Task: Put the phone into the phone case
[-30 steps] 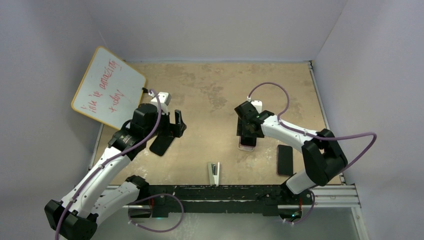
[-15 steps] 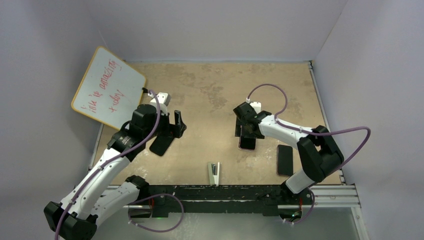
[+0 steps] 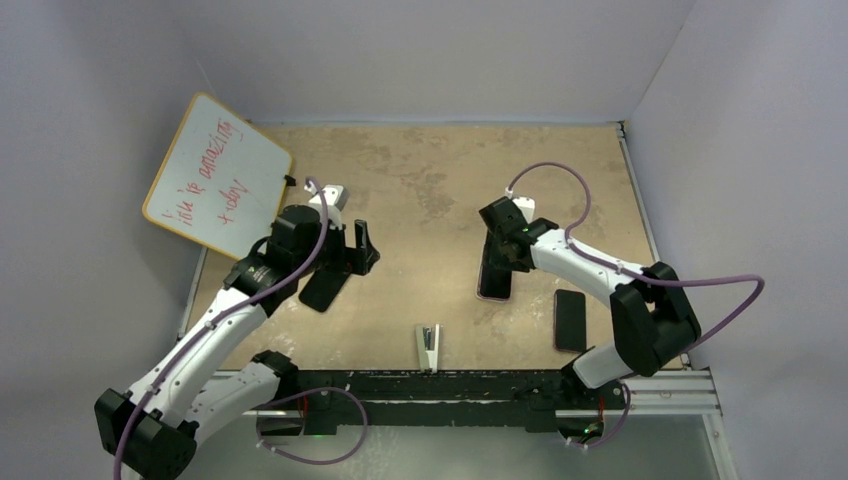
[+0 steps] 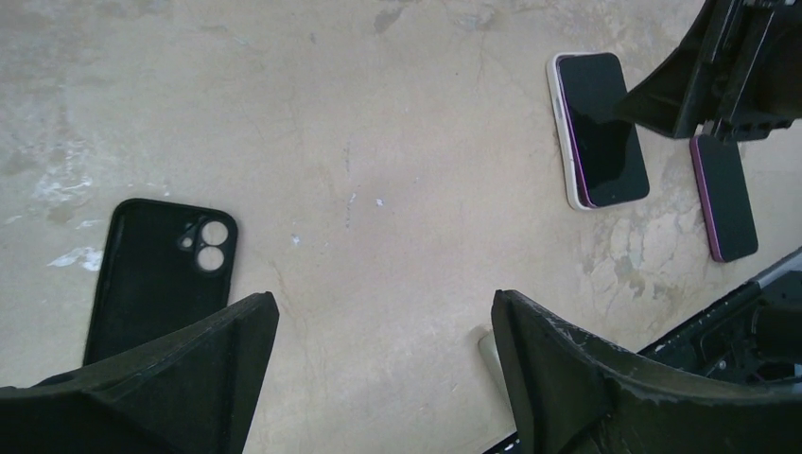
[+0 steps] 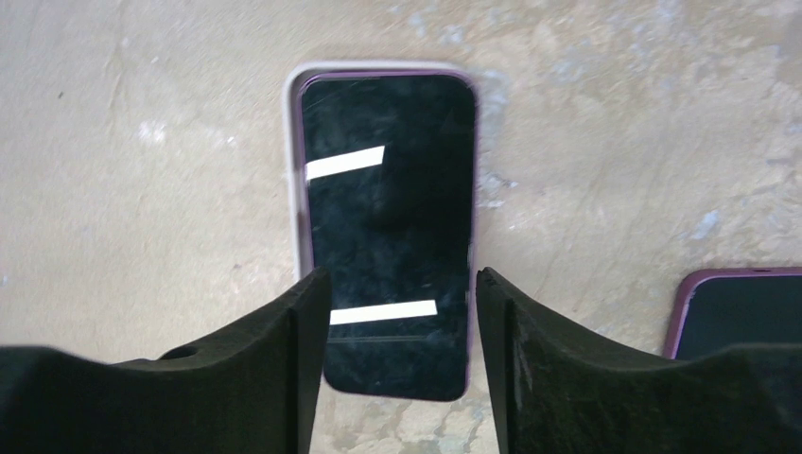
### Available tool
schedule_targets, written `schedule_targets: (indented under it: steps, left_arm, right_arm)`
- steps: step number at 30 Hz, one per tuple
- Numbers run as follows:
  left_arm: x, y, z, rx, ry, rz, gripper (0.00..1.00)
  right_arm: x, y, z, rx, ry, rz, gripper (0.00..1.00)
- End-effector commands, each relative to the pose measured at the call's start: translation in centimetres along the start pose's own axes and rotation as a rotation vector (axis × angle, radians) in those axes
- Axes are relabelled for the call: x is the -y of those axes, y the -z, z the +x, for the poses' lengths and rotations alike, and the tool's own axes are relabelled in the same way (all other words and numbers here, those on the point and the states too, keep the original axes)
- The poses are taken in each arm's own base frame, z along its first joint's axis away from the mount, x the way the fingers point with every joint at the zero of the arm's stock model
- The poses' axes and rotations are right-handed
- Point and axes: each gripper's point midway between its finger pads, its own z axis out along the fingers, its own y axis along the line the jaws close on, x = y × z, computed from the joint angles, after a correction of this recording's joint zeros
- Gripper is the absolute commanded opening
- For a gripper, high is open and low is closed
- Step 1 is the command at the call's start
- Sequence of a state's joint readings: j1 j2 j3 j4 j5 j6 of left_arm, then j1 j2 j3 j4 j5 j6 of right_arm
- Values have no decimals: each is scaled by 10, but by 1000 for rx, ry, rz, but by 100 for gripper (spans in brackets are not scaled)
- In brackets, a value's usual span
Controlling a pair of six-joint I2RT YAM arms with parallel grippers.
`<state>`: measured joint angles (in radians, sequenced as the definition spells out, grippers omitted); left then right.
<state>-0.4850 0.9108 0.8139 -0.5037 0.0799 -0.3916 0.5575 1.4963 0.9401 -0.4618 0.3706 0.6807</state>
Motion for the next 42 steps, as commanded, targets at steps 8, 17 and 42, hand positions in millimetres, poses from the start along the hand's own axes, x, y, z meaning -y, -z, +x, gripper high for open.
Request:
schedule_targets:
  steps: [8, 17, 42]
  left_arm:
    - [49, -55, 13, -98, 151, 272, 75]
    - [49, -77, 33, -164, 188, 287, 70]
    - [40, -79, 49, -176, 233, 249, 61]
  right_arm:
    - [21, -12, 7, -71, -111, -58, 44]
    - [9, -26, 27, -129, -73, -149, 42]
    - [-83, -10, 47, -156, 54, -375, 36]
